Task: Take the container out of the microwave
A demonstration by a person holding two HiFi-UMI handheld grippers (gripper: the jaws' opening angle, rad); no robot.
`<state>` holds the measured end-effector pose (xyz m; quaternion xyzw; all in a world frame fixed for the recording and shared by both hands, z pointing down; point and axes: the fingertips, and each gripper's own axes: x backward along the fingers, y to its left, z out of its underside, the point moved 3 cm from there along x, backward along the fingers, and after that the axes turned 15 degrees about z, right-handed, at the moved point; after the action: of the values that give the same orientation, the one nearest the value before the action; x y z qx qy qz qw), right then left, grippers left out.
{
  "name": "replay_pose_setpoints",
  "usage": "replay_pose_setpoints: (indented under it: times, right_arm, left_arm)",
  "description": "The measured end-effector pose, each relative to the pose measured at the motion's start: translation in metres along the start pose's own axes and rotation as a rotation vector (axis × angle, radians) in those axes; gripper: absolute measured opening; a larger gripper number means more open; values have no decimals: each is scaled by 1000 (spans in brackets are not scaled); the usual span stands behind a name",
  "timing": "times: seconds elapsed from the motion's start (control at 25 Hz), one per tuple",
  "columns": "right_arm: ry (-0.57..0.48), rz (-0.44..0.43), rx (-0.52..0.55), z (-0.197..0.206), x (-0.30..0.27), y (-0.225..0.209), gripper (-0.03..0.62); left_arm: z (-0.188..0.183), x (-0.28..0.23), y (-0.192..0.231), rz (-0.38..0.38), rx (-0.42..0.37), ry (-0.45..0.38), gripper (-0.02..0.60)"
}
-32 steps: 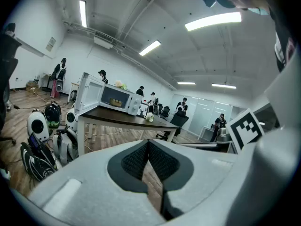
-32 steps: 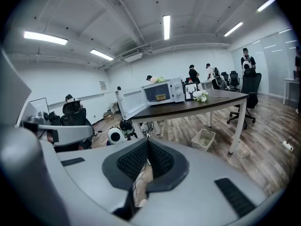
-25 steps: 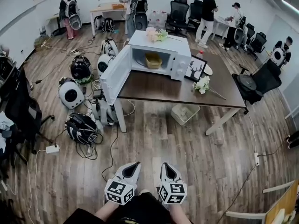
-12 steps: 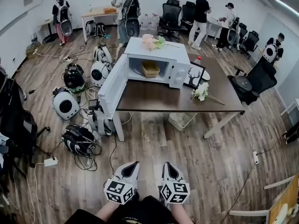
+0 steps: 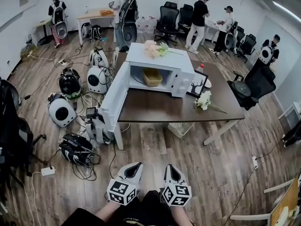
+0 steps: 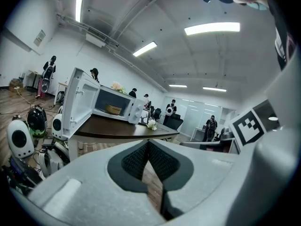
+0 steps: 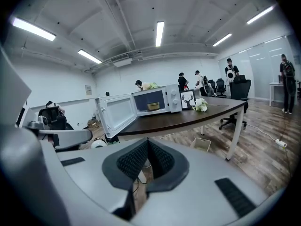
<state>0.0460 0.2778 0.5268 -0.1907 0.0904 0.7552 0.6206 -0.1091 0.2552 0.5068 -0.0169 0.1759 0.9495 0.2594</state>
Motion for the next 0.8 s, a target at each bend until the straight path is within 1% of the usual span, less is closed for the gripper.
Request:
replay_pose_setpoints:
  times: [0.2, 0.4, 0.52, 0.8]
  right_arm:
    - [14, -28, 1, -2, -19, 9, 8]
    - [22, -84, 5, -13, -62, 13, 9]
    - [28, -125, 21, -28, -93, 13, 8]
    - [33, -198, 30, -60, -162, -1, 8]
  left_arm:
    - [-3, -7, 13, -20, 2, 8, 9]
    - [-11, -27, 37, -79, -4, -1, 9]
    - [-22, -45, 52, -121, 0, -13, 9]
    - [-44, -101, 82, -192, -2, -25, 9]
